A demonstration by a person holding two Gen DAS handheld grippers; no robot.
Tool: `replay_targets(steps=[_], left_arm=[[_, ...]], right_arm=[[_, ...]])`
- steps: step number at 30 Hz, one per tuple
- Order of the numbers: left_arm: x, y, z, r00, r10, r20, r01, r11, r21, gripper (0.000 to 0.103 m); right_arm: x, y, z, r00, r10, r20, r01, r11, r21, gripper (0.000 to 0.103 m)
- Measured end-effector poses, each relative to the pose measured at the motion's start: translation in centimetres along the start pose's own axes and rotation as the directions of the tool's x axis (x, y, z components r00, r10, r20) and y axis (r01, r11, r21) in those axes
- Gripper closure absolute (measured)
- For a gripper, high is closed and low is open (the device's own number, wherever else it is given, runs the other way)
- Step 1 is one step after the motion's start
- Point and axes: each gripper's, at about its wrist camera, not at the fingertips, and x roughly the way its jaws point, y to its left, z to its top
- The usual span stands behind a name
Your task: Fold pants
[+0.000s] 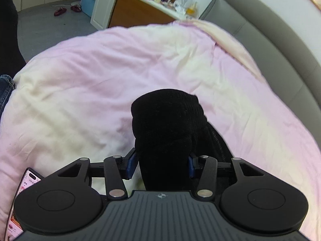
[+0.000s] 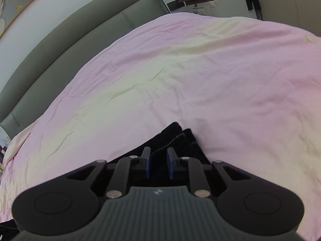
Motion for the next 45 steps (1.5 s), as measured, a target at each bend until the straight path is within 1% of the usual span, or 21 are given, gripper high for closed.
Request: replay_targets(steps=[3, 4, 6, 7, 8, 10, 12, 15, 18, 20, 22, 25, 28, 30, 32, 34, 36, 38, 41, 43, 45], left_arm=[[-1.5, -2.1, -0.4, 0.991, 0.104, 0.087, -0.115, 0.984, 0.137, 0.042], [-2.2, -2.5, -0.5, 0.978, 0.152, 0.141, -0.175, 0.971, 0.166, 0.044], [-4.0, -3.0, -0.4, 0.931, 0.248, 0.268, -0.304, 0.934, 0.19, 0.04], [-4.8, -3.1, -0.2, 0.914, 0.271, 0.302, -0.337, 0.921, 0.195, 0.035], [-5.5, -3.2, 0.1, 0.911, 0.262, 0.319, -0.334, 0.921, 0.199, 0.034], [-6.5, -3.8, 0.2, 0.936, 0.172, 0.306, -0.25, 0.938, 0.24, 0.033], [-6.7, -5.4, -0.9, 0.963, 0.063, 0.262, -0.152, 0.931, 0.331, 0.032], [-5.9, -9.0, -4.6, 0.986, -0.031, 0.166, -0.051, 0.881, 0.47, 0.031], [-4.6, -12.9, -9.2, 0.993, -0.1, 0.055, 0.053, 0.832, 0.553, 0.031], [-3.7, -15.8, -12.5, 0.989, -0.147, -0.027, 0.134, 0.794, 0.593, 0.031], [-3.2, -18.8, -15.6, 0.977, -0.187, -0.101, 0.209, 0.754, 0.623, 0.031], [-2.5, -23.5, -20.0, 0.947, -0.235, -0.219, 0.321, 0.686, 0.653, 0.031], [-2.0, -27.8, -24.5, 0.914, -0.264, -0.309, 0.406, 0.594, 0.694, 0.031], [-1.6, -30.1, -27.1, 0.901, -0.267, -0.342, 0.434, 0.535, 0.725, 0.031], [-0.7, -31.7, -29.2, 0.894, -0.25, -0.373, 0.449, 0.5, 0.741, 0.031], [0.3, -32.5, -30.6, 0.891, -0.228, -0.394, 0.454, 0.492, 0.743, 0.031], [1.3, -33.0, -31.8, 0.896, -0.208, -0.391, 0.442, 0.492, 0.75, 0.031], [1.9, -33.0, -33.0, 0.903, -0.187, -0.388, 0.427, 0.503, 0.751, 0.026], [3.2, -32.6, -33.6, 0.899, -0.178, -0.4, 0.43, 0.535, 0.727, 0.021], [3.7, -32.5, -33.8, 0.9, -0.175, -0.399, 0.427, 0.536, 0.729, 0.019], [3.4, -33.1, -33.5, 0.896, -0.176, -0.407, 0.433, 0.539, 0.722, 0.02]], right_arm=[[-1.4, 0.1, -1.3, 1.0, 0.018, -0.019, -0.018, 1.0, 0.022, 0.068], [-1.7, -0.2, -1.7, 0.999, 0.023, -0.027, -0.022, 0.999, 0.044, 0.067], [-2.1, -0.9, -2.3, 0.999, 0.026, -0.037, -0.023, 0.995, 0.094, 0.062], [-2.2, -1.4, -2.7, 0.999, 0.024, -0.043, -0.019, 0.992, 0.128, 0.055], [-2.3, -1.9, -3.2, 0.999, 0.023, -0.048, -0.015, 0.986, 0.165, 0.051], [-2.3, -3.1, -4.2, 0.998, 0.037, -0.057, -0.022, 0.97, 0.244, 0.047], [-1.8, -4.3, -5.4, 0.996, 0.046, -0.071, -0.02, 0.942, 0.336, 0.044], [-0.7, -5.5, -7.6, 0.993, 0.08, -0.091, -0.026, 0.872, 0.488, 0.043], [0.2, -6.6, -9.1, 0.987, 0.144, -0.076, -0.067, 0.786, 0.615, 0.043], [0.1, -7.2, -9.3, 0.989, 0.149, -0.027, -0.095, 0.75, 0.654, 0.043], [0.4, -7.3, -9.3, 0.988, 0.154, -0.006, -0.111, 0.737, 0.667, 0.043], [1.0, -7.4, -9.4, 0.985, 0.17, 0.023, -0.14, 0.717, 0.683, 0.04], [1.6, -7.2, -9.1, 0.992, 0.114, 0.054, -0.121, 0.738, 0.664, 0.041], [2.0, -7.2, -8.9, 0.993, 0.105, 0.059, -0.118, 0.749, 0.652, 0.041], [2.3, -7.2, -8.9, 0.992, 0.108, 0.063, -0.123, 0.758, 0.64, 0.041], [2.5, -7.5, -9.2, 0.99, 0.12, 0.078, -0.142, 0.749, 0.647, 0.043], [2.6, -7.9, -9.3, 0.989, 0.12, 0.09, -0.149, 0.74, 0.656, 0.056], [2.8, -8.5, -9.6, 0.988, 0.126, 0.089, -0.153, 0.731, 0.665, 0.079], [3.0, -8.8, -9.8, 0.987, 0.129, 0.093, -0.158, 0.726, 0.67, 0.086], [2.8, -8.4, -9.5, 0.989, 0.116, 0.091, -0.147, 0.751, 0.644, 0.088], [2.2, -7.2, -8.7, 0.989, 0.096, 0.108, -0.142, 0.798, 0.586, 0.089]])
